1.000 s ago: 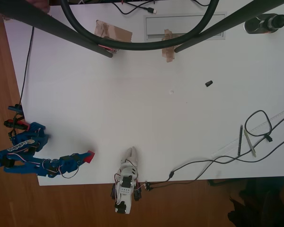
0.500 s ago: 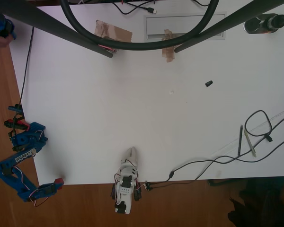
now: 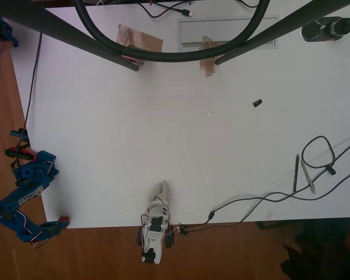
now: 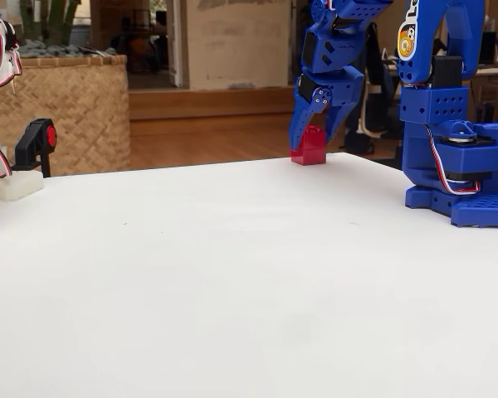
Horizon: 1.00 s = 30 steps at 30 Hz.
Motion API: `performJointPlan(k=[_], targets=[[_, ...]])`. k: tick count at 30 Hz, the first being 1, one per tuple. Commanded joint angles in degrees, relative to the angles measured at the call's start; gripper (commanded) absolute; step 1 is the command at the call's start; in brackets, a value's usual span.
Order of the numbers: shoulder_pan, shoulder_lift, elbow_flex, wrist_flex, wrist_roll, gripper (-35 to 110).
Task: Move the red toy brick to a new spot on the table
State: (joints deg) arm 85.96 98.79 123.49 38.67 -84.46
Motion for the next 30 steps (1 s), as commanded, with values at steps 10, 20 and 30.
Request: performJointPlan(k=[10, 20, 30], targets=[[-42.5, 33.7, -4.8, 22.4, 2.0, 12], [-87.3, 70.7, 34.5, 30.1, 1.2, 0], [-93.5, 92.6, 57.6, 33.7, 3.0, 0]])
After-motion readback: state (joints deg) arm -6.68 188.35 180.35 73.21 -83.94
